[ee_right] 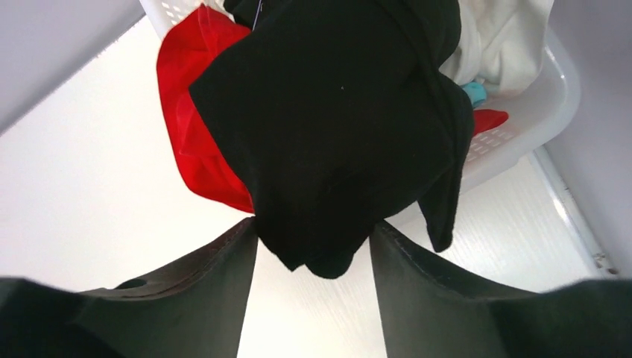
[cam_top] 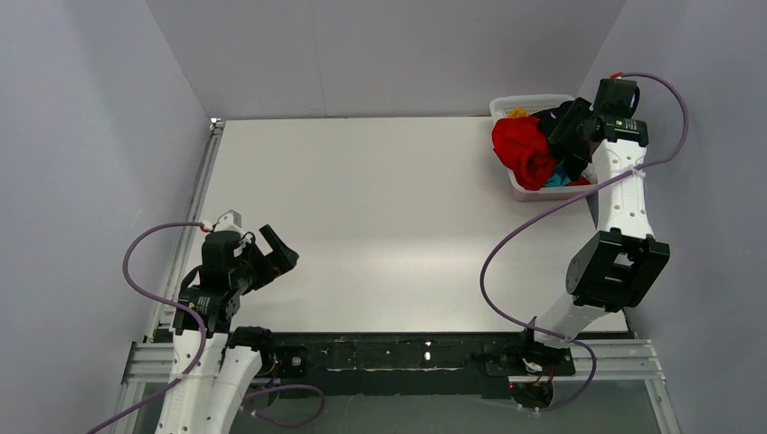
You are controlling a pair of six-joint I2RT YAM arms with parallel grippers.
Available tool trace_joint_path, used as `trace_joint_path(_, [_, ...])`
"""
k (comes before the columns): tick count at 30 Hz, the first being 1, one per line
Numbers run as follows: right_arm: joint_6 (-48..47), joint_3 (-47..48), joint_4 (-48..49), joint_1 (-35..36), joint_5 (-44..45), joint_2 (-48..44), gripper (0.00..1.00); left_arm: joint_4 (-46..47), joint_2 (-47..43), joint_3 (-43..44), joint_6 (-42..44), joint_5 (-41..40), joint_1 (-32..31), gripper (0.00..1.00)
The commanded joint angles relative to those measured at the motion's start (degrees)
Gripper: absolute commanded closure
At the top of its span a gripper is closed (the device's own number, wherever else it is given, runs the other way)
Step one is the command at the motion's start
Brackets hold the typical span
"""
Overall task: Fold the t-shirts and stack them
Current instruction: Grab crumpled tshirt from bin with the right arm, then move the tshirt to the center of the board
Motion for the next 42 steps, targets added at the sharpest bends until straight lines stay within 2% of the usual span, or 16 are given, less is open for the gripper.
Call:
trace_joint_path(1, [2.26,0.04,3.99,-0.08,1.1,1.04,0.45,-3.21,-0.13,0.4,1.83,-0.93,0.11,0.01])
trace_joint_path(3, [2.52,0.06,4.34,-0.04,2.06,0.71,0.66,-3.99,-0.32,0.87,2.31,-1.85,0.11,0.0])
trace_joint_path(7, [2.53,-0.3,5.96,-0.06,4.01,-1.07,0.99,-4.14,-1.02,0.86,2.7,-2.52,0.1,0.0])
trace_joint_path(15, [1.77,6.46,9.68,-1.11,8.14,-4.99,0.99,-4.06,-1.24,1.05,2.75,-2.27,0.08,0.0])
trace_joint_path(21, [0.26,13.89,19.05,-1.41,10.41,-7.25,0.99,-3.79,-1.25,1.2,2.68,-2.34,0.1,0.0])
trace_joint_path(30, [-5.14,24.39,33.17,-1.42,21.72,-6.3,0.99,-3.83,-0.73,1.2,2.79,-2.1,0.1,0.01])
trace_joint_path(34, [-5.9,27.03,40.0,-1.41,15.0,-7.57,0.99,-3.45,-0.09,1.18,2.64,-1.79,0.11,0.01])
trace_joint_path(37, [-2.67,32.07,36.43,-1.41,5.23,-7.7,0.99,-2.86,0.5,1.13,2.3,-1.07,0.11,0.01])
trace_joint_path(40, [4.63,33.16,33.99,-1.26,-8.3,-9.65,0.99,-1.44,1.18,0.79,1.67,-0.14,0.11,0.0])
trace_joint_path(42, [7.91,34.13,34.34,-0.83,-13.79,-11.09,0.99,-1.24,1.62,1.29,1.56,0.39,0.05,0.01])
